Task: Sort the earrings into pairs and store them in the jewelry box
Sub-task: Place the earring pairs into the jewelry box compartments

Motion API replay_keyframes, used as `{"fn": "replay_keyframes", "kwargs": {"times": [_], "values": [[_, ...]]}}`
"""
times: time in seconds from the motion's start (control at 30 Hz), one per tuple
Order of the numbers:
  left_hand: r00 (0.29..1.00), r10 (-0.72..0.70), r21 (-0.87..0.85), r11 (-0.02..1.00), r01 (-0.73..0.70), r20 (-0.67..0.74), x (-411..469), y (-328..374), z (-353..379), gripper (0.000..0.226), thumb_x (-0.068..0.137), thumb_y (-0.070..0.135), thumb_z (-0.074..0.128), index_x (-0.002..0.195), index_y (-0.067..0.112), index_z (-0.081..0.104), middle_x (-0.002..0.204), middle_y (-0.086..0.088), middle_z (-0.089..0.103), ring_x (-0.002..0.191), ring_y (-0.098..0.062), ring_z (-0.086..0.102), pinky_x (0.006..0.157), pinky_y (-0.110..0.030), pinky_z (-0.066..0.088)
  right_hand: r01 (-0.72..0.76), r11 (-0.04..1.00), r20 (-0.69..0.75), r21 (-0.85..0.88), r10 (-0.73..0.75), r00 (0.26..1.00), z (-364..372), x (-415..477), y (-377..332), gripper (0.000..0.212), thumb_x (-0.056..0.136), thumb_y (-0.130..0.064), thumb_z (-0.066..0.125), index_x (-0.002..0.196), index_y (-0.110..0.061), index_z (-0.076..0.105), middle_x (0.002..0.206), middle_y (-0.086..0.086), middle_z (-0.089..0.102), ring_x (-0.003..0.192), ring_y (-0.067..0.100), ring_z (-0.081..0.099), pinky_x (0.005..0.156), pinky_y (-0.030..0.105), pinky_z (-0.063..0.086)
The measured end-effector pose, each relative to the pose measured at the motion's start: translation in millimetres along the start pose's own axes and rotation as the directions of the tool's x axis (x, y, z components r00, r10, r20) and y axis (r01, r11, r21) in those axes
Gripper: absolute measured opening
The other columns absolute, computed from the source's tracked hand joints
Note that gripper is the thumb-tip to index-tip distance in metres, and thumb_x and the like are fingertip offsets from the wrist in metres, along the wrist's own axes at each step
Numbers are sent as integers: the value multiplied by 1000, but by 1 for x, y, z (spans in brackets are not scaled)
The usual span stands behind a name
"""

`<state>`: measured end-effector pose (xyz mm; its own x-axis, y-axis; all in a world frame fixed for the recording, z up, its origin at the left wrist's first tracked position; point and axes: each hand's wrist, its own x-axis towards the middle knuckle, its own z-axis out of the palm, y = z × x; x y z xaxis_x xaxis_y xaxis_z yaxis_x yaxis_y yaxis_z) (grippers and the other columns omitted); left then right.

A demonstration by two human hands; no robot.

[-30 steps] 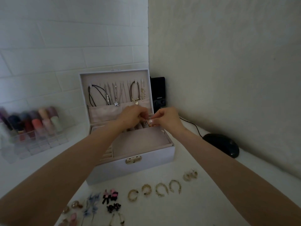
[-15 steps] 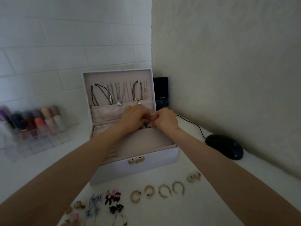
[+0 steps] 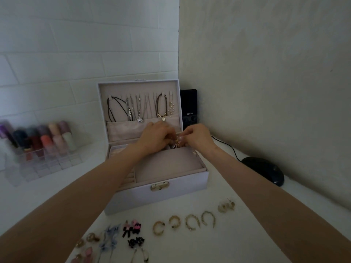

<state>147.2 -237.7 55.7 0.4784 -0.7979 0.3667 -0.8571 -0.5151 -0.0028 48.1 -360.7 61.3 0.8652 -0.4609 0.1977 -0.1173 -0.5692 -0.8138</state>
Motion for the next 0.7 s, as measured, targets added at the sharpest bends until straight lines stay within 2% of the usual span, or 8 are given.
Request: {"fn": "replay_keyframes", "kwargs": {"times": [0.07, 0.17, 0.23, 0.3, 0.37, 0.47, 0.57, 0.7], "values": [[1000, -4, 6, 1000, 4, -3, 1, 1, 0, 19, 83, 31, 62, 100, 25, 63, 107, 1, 60, 110, -19, 47, 84, -33, 30, -35, 996, 27, 76, 33, 999, -4, -1, 1, 14, 78, -5, 71, 68, -12, 66, 72, 9, 67, 69, 19, 64, 72, 30, 55], [1000, -8, -5, 1000, 8, -14, 0, 1, 1, 18, 83, 31, 61, 100, 25, 63, 106, 1, 60, 109, -19, 48, 84, -33, 30, -57, 986, 76, 157, 46, 996, -14, -7, -4, 4, 80, -4, 69, 83, -5, 68, 69, 6, 63, 56, 12, 58, 49, 14, 48], [1000, -12, -29, 1000, 11, -24, -1, 1, 0, 18, 84, 31, 60, 101, 25, 62, 104, 2, 61, 106, -19, 49, 83, -33, 30, -44, 985, 74, 165, 32, 997, -24, -14, -5, 11, 80, -1, 68, 91, -2, 68, 69, 4, 62, 52, 7, 55, 42, 9, 42], [998, -10, -79, 997, 5, -58, -6, 5, -4, 17, 85, 33, 59, 100, 25, 61, 99, 5, 61, 101, -16, 50, 80, -32, 31, -10, 990, 55, 143, 2, 998, -35, -22, -4, 11, 80, 1, 66, 89, -5, 69, 68, 1, 62, 43, 0, 53, 39, 8, 38], [995, 0, -178, 984, -18, -102, -14, 15, -11, 12, 85, 33, 60, 93, 24, 60, 89, 10, 58, 87, -9, 50, 73, -26, 30, 9, 994, 68, 107, -16, 998, -48, -31, -1, 11, 78, 0, 68, 82, -10, 69, 65, -2, 64, 37, -2, 49, 39, 8, 36], [990, 70, -325, 940, -108, -126, -33, 41, -25, 12, 85, 32, 62, 82, 25, 53, 76, 18, 50, 68, 3, 45, 61, -14, 31, 5, 1000, 188, -27, 0, 982, -70, -50, 6, 10, 75, -3, 72, 81, -11, 70, 55, -7, 62, 37, 1, 48, 39, 9, 35], [973, 189, -335, 916, -222, -130, -49, 66, -29, 19, 84, 42, 56, 80, 23, 52, 79, 13, 54, 74, -5, 49, 67, -21, 41, 10, 982, 344, -189, 57, 937, -88, -72, 13, 11, 74, -8, 74, 84, -11, 70, 60, -6, 61, 44, 5, 51, 42, 11, 35], [950, 305, -303, 901, -312, -71, -55, 84, -26, 35, 80, 54, 44, 84, 22, 54, 94, 6, 56, 88, -11, 50, 80, -29, 43, 8, 974, 420, -226, 90, 903, -92, -86, 22, 13, 73, -7, 76, 79, -16, 67, 66, -1, 62, 49, 7, 56, 46, 16, 36]]}}
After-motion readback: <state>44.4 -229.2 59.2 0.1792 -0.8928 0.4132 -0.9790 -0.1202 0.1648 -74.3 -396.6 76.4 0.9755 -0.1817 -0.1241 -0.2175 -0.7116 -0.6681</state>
